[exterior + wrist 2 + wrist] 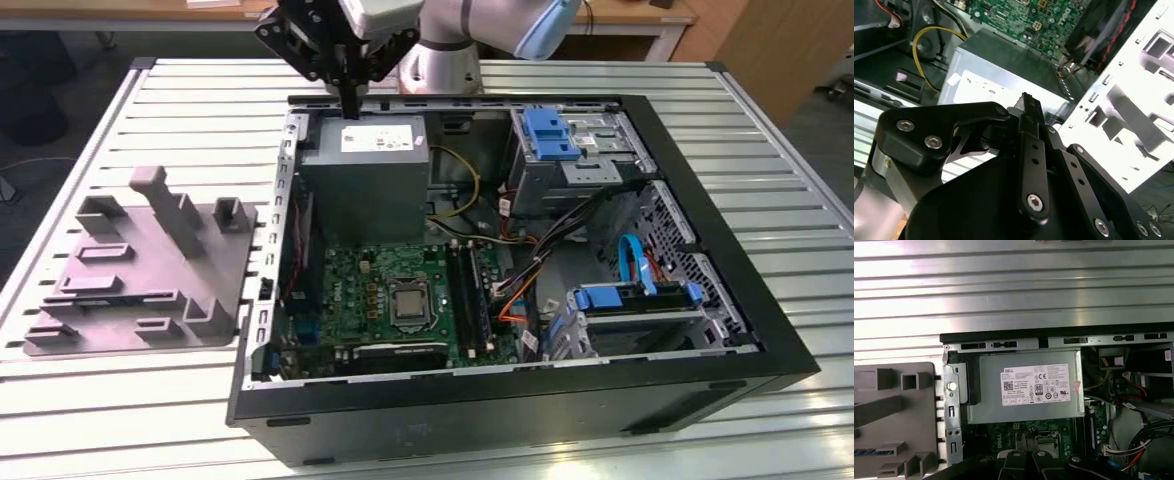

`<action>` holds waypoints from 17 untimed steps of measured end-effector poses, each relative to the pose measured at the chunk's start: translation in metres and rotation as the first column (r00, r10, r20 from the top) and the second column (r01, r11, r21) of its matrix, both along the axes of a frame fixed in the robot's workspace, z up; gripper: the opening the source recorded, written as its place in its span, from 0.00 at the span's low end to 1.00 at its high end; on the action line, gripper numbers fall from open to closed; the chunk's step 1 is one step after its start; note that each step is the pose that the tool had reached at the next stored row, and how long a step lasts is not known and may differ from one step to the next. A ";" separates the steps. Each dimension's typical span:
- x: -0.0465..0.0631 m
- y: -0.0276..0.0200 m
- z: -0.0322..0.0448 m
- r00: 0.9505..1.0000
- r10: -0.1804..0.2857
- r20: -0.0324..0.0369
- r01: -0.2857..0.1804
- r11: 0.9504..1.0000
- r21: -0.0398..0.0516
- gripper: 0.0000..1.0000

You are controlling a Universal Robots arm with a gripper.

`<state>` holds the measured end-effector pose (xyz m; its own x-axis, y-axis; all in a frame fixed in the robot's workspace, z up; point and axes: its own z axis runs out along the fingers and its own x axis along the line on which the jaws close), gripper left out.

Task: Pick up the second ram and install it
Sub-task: 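Reach for the second ram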

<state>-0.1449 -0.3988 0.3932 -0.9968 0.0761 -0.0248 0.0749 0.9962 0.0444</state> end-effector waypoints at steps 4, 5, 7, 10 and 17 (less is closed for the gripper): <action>-0.013 0.0002 -0.0001 1.000 0.000 0.001 0.000 1.000 0.000 0.10; -0.016 0.0003 -0.0001 1.000 0.000 0.001 0.000 1.000 0.000 0.10; -0.024 0.0005 -0.0001 1.000 0.000 0.002 0.000 1.000 0.000 0.10; -0.034 0.0006 -0.0001 1.000 0.000 0.004 0.000 1.000 0.000 0.10; -0.058 0.0012 -0.0004 1.000 0.000 0.007 0.000 1.000 0.000 0.10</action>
<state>-0.2028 -0.3976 0.3928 -0.9966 0.0763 -0.0323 0.0749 0.9962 0.0449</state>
